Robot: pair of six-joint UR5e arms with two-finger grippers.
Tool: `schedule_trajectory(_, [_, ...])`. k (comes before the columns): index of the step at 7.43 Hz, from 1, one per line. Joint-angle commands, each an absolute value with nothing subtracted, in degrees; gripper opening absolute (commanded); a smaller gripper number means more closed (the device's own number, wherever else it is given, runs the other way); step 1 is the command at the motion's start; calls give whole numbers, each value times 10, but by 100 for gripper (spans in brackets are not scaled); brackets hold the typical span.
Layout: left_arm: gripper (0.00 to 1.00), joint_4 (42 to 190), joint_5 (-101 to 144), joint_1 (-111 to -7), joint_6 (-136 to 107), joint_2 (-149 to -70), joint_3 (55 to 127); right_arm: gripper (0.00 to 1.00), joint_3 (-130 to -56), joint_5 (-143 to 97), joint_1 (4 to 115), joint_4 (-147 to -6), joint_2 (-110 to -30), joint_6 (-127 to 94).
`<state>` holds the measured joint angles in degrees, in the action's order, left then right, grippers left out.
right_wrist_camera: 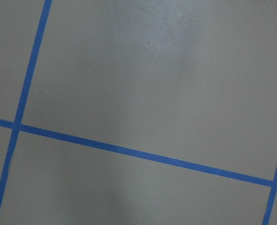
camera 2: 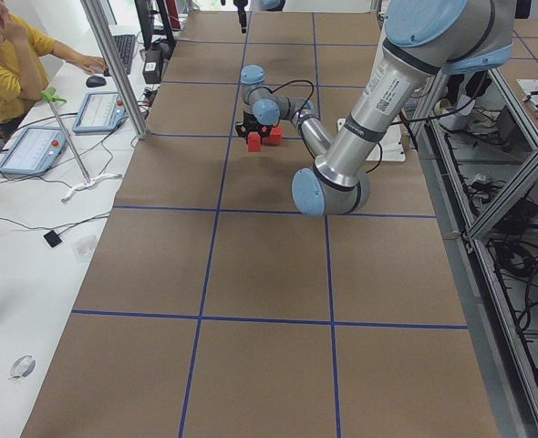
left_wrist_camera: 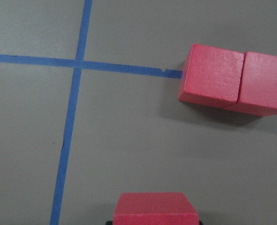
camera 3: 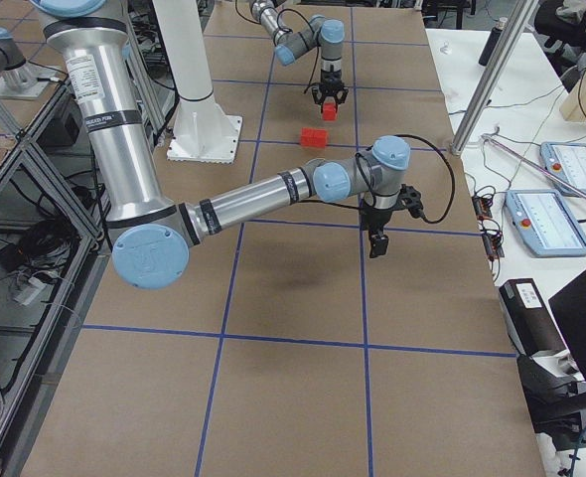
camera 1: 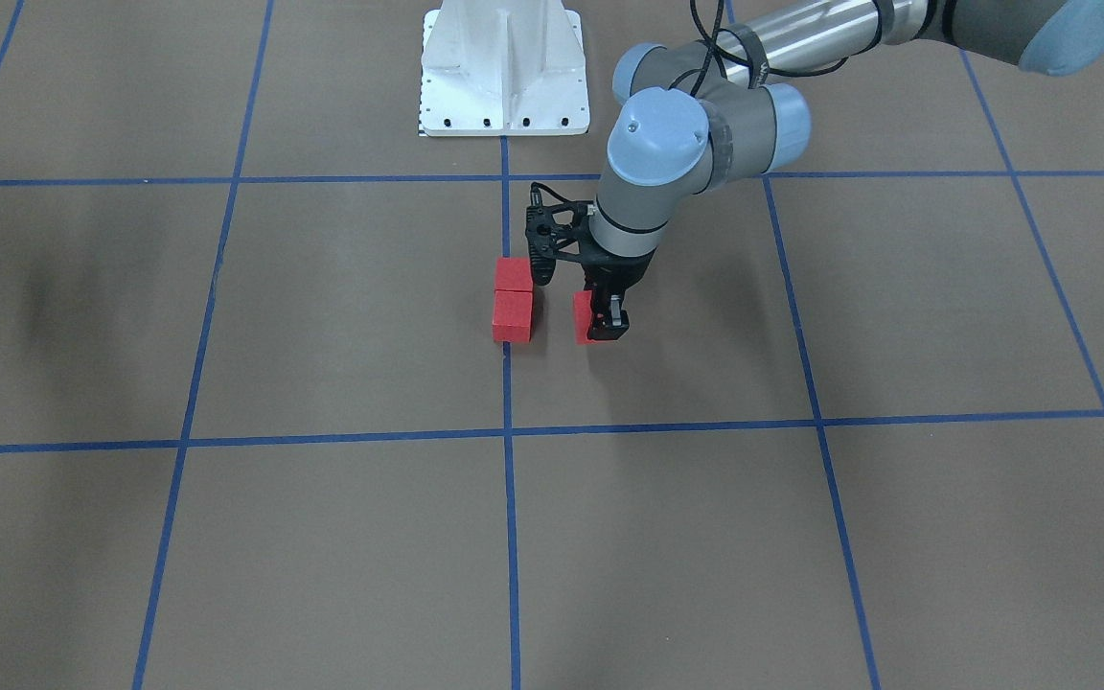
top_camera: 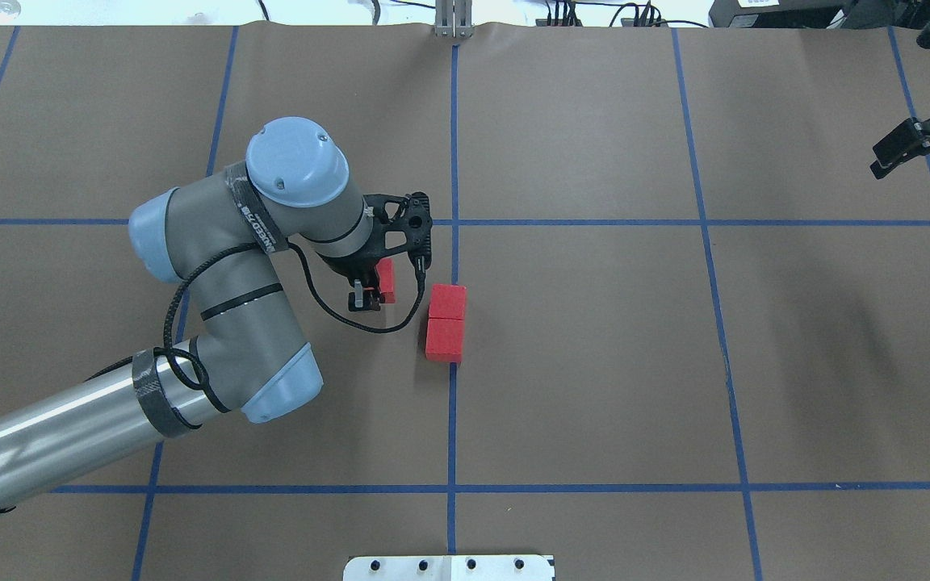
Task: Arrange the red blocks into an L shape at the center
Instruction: 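Lower the cube beside the nearer end of the center pair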
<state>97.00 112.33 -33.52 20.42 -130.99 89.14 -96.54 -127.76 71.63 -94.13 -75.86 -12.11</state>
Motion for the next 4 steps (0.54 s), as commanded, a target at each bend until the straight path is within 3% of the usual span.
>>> schedule_trajectory(1, [0,971,1111,-316,200,-1320,885,100,-965,-1278,717,-941,-759,-122])
schedule_trajectory(4, [0,976,1111,-316,203,-1333,868,100,-966,-1279,717,-942,-759,-126])
